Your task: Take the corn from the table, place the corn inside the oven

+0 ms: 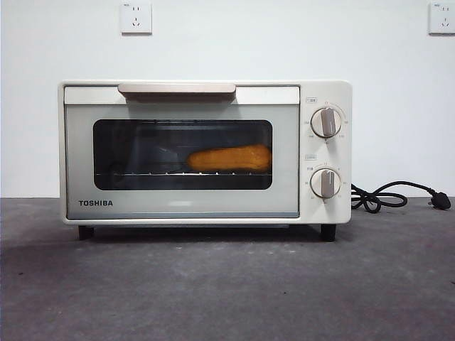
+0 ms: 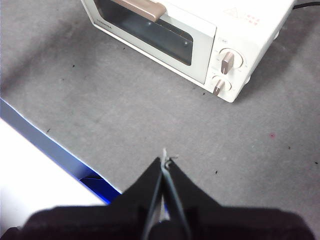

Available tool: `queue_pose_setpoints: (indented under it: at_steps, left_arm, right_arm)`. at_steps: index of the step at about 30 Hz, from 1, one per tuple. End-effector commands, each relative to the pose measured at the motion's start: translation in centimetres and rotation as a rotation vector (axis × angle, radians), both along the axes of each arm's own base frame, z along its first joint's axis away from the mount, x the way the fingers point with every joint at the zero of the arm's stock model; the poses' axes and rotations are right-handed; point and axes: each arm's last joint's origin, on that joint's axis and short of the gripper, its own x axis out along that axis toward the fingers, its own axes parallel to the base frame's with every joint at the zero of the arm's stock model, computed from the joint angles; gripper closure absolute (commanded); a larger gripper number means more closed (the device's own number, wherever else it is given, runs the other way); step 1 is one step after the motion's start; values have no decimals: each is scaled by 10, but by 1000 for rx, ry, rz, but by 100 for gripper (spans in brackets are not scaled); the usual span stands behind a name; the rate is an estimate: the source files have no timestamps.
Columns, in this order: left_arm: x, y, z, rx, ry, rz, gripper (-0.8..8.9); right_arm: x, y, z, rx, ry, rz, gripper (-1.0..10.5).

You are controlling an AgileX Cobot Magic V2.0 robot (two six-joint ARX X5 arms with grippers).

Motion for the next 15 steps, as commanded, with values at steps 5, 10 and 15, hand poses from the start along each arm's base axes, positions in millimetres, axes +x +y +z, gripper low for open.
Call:
queue_pose_setpoints:
  at_steps: [5, 10, 15]
  left_arm:
    - [-6, -1, 9, 30, -124, 23, 818]
    - [-14, 4, 21, 111, -334, 189, 818]
    - [-19, 8, 14, 94, -611, 284, 818]
  right_arm:
    - [1, 1, -2, -9, -2, 1, 958]
    - [1, 1, -2, -10, -1, 1, 958]
    - [2, 1, -2, -20, -12, -13, 958]
